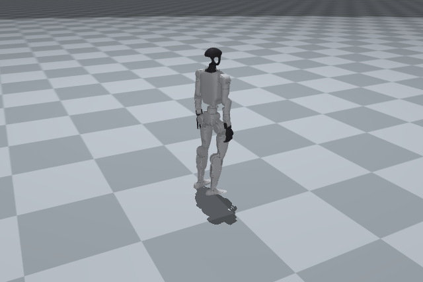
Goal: Walk run
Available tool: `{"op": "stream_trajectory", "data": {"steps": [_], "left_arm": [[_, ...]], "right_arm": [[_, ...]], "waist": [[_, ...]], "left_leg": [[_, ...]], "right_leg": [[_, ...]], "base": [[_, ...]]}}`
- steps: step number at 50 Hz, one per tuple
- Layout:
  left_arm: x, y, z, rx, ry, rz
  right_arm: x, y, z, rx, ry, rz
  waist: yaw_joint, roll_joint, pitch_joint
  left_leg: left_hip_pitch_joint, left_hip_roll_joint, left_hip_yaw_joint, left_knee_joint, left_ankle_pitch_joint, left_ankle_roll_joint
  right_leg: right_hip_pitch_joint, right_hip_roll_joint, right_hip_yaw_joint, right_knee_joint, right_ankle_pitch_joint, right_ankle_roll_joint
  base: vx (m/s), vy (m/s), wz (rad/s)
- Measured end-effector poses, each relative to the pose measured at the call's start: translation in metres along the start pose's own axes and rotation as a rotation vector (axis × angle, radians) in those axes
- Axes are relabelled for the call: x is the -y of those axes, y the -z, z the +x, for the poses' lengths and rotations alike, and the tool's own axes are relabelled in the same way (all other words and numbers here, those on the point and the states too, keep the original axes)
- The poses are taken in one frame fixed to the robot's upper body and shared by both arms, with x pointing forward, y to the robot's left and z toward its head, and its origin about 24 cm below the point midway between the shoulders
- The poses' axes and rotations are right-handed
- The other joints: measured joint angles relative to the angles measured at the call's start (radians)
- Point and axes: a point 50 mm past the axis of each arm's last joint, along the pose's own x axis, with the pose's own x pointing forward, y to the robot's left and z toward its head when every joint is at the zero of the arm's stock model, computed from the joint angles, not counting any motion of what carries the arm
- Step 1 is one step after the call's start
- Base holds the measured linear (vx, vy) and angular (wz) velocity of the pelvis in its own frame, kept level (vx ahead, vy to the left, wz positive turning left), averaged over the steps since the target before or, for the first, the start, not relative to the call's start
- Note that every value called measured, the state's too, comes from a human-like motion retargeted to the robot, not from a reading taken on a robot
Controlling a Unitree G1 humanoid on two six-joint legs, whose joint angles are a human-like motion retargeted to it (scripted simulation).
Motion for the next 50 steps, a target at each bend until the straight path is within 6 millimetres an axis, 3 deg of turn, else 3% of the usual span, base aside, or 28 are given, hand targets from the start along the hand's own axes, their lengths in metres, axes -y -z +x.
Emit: {"op": "stream_trajectory", "data": {"steps": [50], "left_arm": [[-0.0019,-0.0003,-0.0001,0.002,-0.006,0.005]], "right_arm": [[0.0007,-0.0002,0.0,-0.001,-0.004,-0.009]], "waist": [[0.003,0.0,0.002]], "left_leg": [[0.012,0.002,0.003,-0.005,0.001,-0.006]], "right_leg": [[0.015,0.001,-0.013,-0.004,-0.002,0.006]], "base": [[0.0,0.0,0.0]]}}
